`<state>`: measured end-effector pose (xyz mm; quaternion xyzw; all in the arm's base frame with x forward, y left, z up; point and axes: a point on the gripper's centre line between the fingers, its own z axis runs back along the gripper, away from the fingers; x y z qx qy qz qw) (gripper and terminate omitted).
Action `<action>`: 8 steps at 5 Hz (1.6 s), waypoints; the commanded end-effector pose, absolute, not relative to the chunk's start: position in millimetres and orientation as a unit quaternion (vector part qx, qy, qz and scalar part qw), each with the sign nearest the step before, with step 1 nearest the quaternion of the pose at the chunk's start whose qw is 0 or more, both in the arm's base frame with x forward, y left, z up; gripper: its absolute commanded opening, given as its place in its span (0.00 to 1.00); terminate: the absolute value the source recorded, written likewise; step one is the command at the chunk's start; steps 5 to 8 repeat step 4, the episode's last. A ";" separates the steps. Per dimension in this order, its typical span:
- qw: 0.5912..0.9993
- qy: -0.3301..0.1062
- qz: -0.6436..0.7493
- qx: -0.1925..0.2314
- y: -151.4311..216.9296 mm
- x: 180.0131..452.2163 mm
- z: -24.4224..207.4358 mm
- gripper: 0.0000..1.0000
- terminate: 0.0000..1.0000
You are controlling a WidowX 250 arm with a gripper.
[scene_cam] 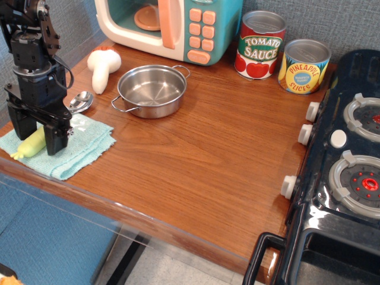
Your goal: Place the spoon on the cloth.
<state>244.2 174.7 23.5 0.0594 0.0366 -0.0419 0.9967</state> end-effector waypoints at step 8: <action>0.995 -0.034 -0.073 0.065 167.5 238.2 75.5 1.00 1.00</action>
